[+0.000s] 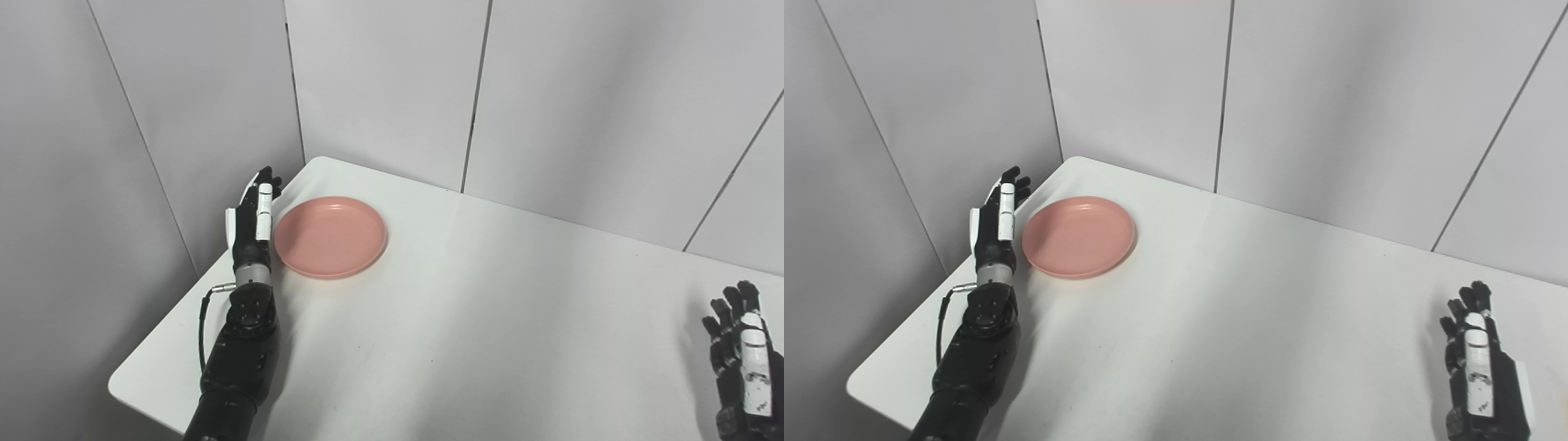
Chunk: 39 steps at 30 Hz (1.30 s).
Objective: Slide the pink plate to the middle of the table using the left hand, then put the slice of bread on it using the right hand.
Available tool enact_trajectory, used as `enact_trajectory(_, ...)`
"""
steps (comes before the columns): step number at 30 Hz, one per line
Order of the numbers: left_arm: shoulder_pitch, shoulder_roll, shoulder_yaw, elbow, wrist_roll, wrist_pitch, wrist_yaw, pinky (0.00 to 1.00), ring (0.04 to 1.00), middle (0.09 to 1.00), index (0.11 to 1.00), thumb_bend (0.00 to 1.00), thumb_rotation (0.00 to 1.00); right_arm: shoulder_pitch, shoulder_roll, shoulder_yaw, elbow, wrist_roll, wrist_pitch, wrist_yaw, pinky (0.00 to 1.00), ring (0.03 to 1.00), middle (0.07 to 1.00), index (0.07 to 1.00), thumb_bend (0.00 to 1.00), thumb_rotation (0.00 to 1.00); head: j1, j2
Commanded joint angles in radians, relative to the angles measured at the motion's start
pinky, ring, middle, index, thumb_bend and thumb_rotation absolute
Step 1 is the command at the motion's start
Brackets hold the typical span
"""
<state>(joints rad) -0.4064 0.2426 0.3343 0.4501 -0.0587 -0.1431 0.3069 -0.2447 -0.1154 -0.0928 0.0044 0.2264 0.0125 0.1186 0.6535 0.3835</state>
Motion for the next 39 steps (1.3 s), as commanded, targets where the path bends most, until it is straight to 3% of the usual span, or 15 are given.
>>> enact_trajectory(1, -0.044, 0.029, 0.001, -0.018, -0.005, 0.001, -0.009, 0.96, 0.849, 0.827, 0.829, 0.76, 1.00, -0.029, -0.007, -0.006, -0.041, 0.003, -0.023, 0.002, 1.00, 1.000, 1.000, 1.000, 0.51, 0.88, 0.002, 0.001)
enact_trajectory(9, -0.054, 0.028, 0.005, 0.008, -0.043, 0.021, -0.038, 0.90, 0.851, 0.836, 0.834, 0.77, 1.00, -0.033, -0.009, -0.010, -0.033, 0.004, -0.032, 0.006, 1.00, 1.000, 1.000, 1.000, 0.50, 0.90, 0.001, 0.002)
enact_trajectory(27, -0.053, 0.026, 0.014, -0.002, -0.109, 0.061, -0.084, 0.90, 0.882, 0.861, 0.849, 0.78, 1.00, -0.035, -0.009, -0.013, -0.036, -0.004, -0.033, 0.001, 1.00, 1.000, 1.000, 1.000, 0.50, 0.89, -0.002, 0.006)
enact_trajectory(39, -0.052, 0.019, 0.027, -0.016, -0.177, 0.070, -0.124, 0.78, 0.879, 0.874, 0.843, 0.79, 1.00, -0.040, -0.006, -0.016, -0.034, -0.002, -0.035, -0.001, 1.00, 1.000, 1.000, 1.000, 0.51, 0.88, -0.009, 0.007)
